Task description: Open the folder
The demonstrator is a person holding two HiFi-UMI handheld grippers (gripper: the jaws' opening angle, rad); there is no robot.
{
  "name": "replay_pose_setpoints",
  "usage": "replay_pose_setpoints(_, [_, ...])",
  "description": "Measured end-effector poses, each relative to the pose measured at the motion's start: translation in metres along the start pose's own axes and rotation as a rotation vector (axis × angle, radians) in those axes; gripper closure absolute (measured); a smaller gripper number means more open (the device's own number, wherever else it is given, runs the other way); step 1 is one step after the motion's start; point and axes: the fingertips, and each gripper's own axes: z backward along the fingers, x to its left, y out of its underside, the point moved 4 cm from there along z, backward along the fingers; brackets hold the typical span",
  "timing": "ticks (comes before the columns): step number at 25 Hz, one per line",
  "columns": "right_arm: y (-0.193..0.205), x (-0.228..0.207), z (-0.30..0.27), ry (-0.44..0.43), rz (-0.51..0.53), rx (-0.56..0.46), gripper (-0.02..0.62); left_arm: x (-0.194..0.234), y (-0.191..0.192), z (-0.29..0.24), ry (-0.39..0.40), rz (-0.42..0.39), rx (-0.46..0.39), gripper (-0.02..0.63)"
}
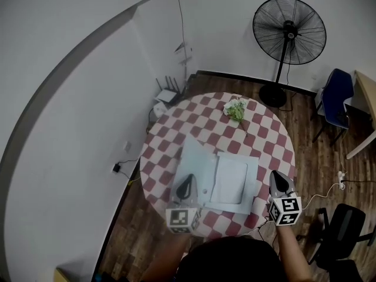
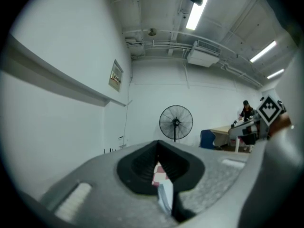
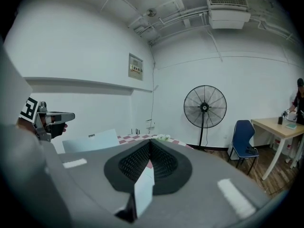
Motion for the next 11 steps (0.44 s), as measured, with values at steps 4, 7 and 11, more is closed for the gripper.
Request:
replay_pose_setpoints(4, [-0.001,0.005,-0.008,-0.014,0.01,0.002,0.594,0.008,-0.002,-0.001,-0.008,-0.001,-0.008,0.601])
replay_pose_setpoints(7, [-0.004,0.01,-0.012,-0.018,0.045,0.003,0.594,0.014,-0.004,-0.002,-0.019,-0.008,-0.007,0.601])
replay_pose_setpoints(11, [-0.008,0.017,-0.017,-0.022,0.076,0.006,0.594,0.022,-0.003,-0.005,-0.025,-0.011,-0.004,0.602])
